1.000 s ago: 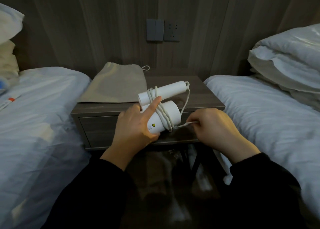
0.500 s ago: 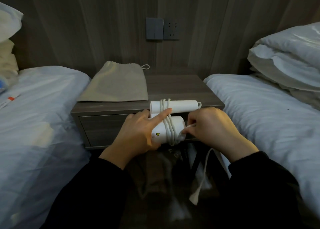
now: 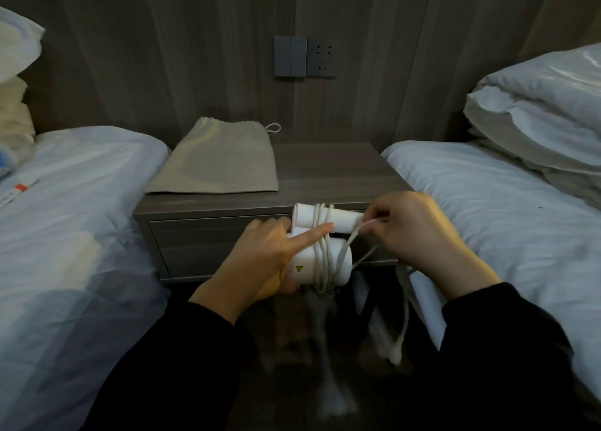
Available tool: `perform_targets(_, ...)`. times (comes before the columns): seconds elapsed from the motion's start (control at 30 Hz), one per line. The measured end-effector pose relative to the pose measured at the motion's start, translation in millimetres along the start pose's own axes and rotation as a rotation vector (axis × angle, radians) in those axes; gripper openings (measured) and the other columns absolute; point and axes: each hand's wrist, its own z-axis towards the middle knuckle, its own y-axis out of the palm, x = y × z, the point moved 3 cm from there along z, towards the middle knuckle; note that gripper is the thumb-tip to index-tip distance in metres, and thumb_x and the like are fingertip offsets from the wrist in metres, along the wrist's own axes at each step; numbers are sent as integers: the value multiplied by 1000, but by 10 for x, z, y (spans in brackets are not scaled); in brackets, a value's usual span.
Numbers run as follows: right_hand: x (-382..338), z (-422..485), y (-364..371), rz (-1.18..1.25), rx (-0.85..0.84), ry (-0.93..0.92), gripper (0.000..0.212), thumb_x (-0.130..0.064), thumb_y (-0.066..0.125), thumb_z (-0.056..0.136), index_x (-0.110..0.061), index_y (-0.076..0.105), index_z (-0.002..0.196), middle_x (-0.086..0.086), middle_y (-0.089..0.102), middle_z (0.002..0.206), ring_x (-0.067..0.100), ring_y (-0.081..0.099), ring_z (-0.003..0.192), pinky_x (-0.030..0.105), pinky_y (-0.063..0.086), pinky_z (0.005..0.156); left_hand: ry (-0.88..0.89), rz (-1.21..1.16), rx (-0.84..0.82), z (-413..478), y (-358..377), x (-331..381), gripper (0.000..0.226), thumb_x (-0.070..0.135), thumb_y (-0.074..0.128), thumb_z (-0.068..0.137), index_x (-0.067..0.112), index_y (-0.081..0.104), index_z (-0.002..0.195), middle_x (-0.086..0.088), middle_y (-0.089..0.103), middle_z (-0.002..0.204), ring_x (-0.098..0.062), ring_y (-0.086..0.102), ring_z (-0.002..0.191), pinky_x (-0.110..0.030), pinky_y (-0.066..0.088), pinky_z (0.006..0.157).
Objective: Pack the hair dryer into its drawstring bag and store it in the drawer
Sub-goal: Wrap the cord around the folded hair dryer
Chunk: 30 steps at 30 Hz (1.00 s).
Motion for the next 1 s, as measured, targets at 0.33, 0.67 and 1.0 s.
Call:
perform_targets(0.33,197,91,90,192,141,17,11,-7,64,81,-10,74,85,0,67,85,18,62,88,23,40,80,78,10,12,-9,-66,249,96,53,62,71,53,-5,139,-4,50,108,-21,49,93,-35,35,83)
perform_targets(0.67,200,107,239,229,219,102,6,-18,65,80,-16,71,78,2,71,82,16,61,81,27,46,74,119,-55,-40,4,-3,381,93,57,57,75,56,-11,138,-4,47,111,-18,47,95,-33,37,84)
perform_targets(1.0,645,139,351,423,-86,201,20,-12,55,85,-19,55,66,-1,52,63,13,46,62,27,35,58,64,-97,32,-29,-15,265,94,52,65,70,53,3,141,-5,53,111,-20,54,95,-25,38,70)
